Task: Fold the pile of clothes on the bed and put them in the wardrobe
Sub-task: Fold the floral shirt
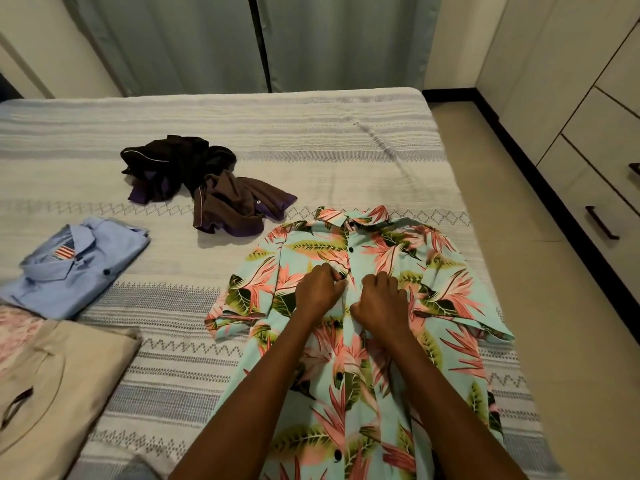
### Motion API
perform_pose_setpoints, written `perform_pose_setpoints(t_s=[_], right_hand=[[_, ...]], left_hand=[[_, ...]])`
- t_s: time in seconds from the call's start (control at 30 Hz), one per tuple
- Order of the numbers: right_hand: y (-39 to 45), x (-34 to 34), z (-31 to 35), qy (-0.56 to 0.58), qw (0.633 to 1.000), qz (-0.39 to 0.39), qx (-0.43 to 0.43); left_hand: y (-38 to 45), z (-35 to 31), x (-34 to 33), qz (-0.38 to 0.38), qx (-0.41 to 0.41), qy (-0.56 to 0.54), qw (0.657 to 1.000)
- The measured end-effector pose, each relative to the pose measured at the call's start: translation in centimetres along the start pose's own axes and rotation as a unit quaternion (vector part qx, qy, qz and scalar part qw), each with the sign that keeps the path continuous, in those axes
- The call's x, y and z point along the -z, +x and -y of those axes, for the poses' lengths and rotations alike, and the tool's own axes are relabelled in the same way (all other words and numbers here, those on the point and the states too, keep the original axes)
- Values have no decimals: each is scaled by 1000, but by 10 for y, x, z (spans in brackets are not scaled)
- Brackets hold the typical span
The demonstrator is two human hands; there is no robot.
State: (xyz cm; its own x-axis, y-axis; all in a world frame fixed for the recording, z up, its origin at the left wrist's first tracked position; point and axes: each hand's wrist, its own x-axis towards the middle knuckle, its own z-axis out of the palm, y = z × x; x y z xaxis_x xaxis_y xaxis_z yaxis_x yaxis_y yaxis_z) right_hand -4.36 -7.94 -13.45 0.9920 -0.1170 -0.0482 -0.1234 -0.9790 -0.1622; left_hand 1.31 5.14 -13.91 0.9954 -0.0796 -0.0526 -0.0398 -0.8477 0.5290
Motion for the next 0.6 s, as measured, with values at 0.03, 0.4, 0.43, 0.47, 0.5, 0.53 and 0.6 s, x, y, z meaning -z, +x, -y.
perform_pose_setpoints(t_s=[0.03,0.4,0.43,0.47,0.5,0.53,0.6], right_hand=[[0,1,1,-17,1000,2,6],[11,1,-15,-51,993,-81,65],[13,4,-16,-30,995,-66,70],[14,8,-18,4,997,-44,64],[16,13,-21,41,998,-17,53],[17,16,-24,72,996,8,48],[19,22,-28,112,990,63,51]], left_hand=[[0,-1,1,3,3,-5,1000],[-5,-9,11,-12,97,-225,969],[-5,-10,13,-10,110,-256,960],[-6,-12,14,0,122,-294,948],[-7,-14,16,20,137,-337,931],[-9,-16,18,42,154,-376,913],[-10,-18,18,75,175,-418,888]])
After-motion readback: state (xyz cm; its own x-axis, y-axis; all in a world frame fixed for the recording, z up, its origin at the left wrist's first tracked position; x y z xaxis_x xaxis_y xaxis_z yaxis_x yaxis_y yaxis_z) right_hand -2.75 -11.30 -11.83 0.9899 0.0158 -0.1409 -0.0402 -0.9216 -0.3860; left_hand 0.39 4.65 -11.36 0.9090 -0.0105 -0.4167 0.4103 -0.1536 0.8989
